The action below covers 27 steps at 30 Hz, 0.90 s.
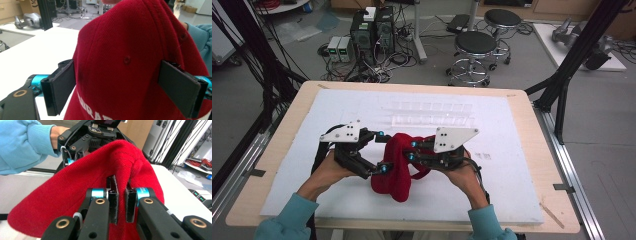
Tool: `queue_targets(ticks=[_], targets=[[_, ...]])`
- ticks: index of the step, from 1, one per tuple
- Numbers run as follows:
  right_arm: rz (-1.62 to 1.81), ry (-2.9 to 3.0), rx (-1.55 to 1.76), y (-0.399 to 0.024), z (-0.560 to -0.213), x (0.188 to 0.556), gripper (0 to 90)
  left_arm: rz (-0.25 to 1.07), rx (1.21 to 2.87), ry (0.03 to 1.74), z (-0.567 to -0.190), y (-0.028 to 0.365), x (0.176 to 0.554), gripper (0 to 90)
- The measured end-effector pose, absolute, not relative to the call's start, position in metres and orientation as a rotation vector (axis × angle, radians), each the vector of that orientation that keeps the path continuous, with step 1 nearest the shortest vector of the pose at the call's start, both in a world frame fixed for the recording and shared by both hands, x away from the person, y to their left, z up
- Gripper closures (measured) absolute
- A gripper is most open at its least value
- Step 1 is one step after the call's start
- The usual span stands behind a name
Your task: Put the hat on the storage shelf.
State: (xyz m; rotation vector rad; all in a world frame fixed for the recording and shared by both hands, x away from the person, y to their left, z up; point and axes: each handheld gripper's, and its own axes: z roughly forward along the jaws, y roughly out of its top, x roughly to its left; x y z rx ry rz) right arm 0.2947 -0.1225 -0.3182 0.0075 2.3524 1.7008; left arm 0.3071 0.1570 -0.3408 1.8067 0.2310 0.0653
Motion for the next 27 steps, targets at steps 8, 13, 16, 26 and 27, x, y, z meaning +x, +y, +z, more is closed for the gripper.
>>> queue_targets(ticks=[8,13,16,26,27], targets=[[1.696,2.355,0.008,-0.118,-0.318,0.294,85.7,0.073,1.844,0.225,-0.342,0.155,0.304,27.2],[1.705,2.351,0.007,-0.117,-0.319,0.294,85.7,0.059,1.862,0.225,-0.343,0.155,0.303,40.7],[1.702,2.351,0.002,-0.116,-0.319,0.294,85.7,0.047,1.869,0.228,-0.344,0.156,0.302,49.0],[1.686,2.362,-0.005,-0.111,-0.321,0.294,85.6,0.007,1.918,0.226,-0.345,0.154,0.298,82.7],[1.686,2.361,-0.005,-0.110,-0.321,0.294,85.7,0.012,1.917,0.227,-0.345,0.154,0.298,83.9]])
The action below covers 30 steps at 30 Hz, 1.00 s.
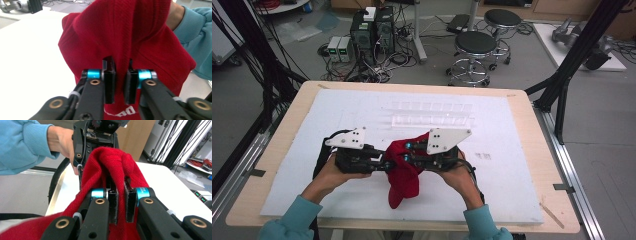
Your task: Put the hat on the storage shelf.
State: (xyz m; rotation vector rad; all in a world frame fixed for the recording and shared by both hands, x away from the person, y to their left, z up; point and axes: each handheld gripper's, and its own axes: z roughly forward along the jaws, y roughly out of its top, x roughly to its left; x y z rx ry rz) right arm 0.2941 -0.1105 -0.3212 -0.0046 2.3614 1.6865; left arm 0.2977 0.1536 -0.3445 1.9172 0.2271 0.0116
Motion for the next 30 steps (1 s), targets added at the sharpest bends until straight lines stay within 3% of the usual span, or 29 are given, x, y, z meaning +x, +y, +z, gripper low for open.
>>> queue_targets(ticks=[9,11,14,18,30], targets=[[1.688,2.353,0.002,-0.110,-0.321,0.294,83.9,0.045,1.920,0.237,-0.343,0.155,0.295,85.4],[1.686,2.332,0.017,-0.110,-0.321,0.294,73.9,0.054,1.921,0.248,-0.342,0.156,0.294,85.3],[1.679,2.237,0.116,-0.112,-0.320,0.292,35.1,0.065,1.924,0.255,-0.343,0.157,0.294,85.4],[1.646,2.209,0.227,-0.115,-0.322,0.294,20.6,0.074,1.938,0.255,-0.343,0.158,0.294,85.3],[1.651,2.135,0.318,-0.129,-0.317,0.294,15.4,0.114,1.933,0.278,-0.341,0.167,0.294,85.9]])
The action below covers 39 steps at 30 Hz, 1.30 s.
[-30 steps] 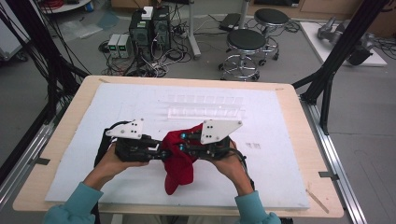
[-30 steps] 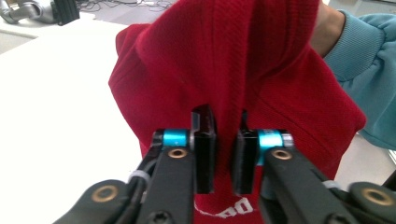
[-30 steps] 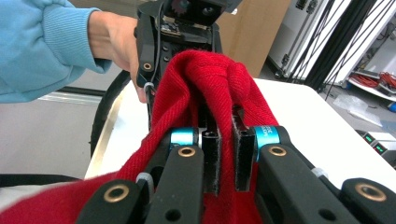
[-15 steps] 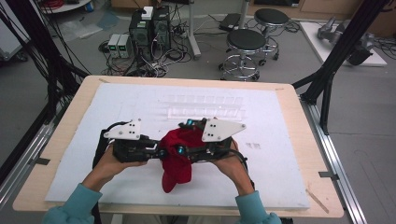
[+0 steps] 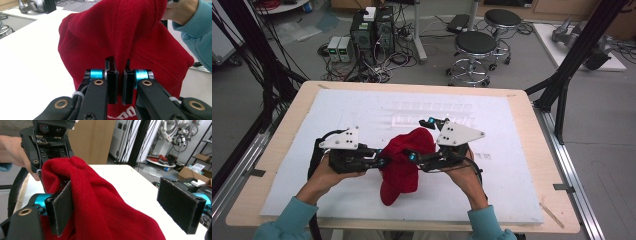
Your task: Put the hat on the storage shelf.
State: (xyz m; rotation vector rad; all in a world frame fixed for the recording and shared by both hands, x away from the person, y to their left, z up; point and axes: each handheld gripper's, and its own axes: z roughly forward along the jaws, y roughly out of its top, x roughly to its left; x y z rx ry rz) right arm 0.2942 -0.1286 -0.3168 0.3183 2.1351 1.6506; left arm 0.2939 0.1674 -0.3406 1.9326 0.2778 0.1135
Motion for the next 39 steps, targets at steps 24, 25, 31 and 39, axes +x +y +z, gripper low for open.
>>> queue_targets(ticks=[24,25,31,39], targets=[[1.680,2.109,0.490,-0.148,-0.318,0.281,12.2,0.299,1.809,0.566,-0.328,0.185,0.306,85.9],[1.685,2.109,0.500,-0.148,-0.319,0.280,12.2,0.307,1.800,0.576,-0.327,0.185,0.307,85.9],[1.681,2.150,0.564,-0.146,-0.324,0.273,16.3,0.326,1.751,0.619,-0.323,0.181,0.310,85.8],[1.695,2.202,0.638,-0.142,-0.339,0.270,18.6,0.408,1.688,0.673,-0.317,0.174,0.312,85.9]])
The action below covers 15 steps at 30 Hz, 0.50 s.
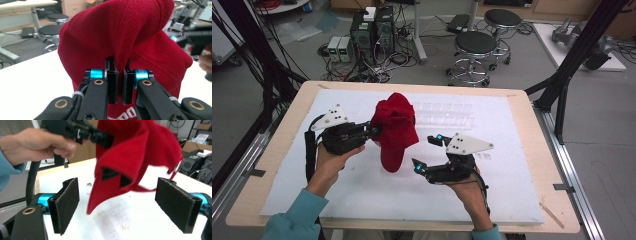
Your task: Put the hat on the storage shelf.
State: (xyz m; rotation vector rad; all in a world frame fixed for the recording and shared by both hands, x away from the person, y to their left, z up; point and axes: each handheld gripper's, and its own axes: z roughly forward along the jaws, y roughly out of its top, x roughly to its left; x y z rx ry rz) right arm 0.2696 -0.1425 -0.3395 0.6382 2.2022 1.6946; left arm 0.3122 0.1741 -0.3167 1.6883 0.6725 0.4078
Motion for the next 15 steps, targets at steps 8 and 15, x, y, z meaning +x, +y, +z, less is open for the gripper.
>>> queue_targets(ticks=[8,15], targets=[[1.706,2.247,0.667,-0.129,-0.346,0.271,33.5,0.424,1.658,0.665,-0.309,0.162,0.312,85.8],[1.708,2.263,0.706,-0.120,-0.352,0.276,44.7,0.427,1.654,0.653,-0.306,0.153,0.311,85.8]])
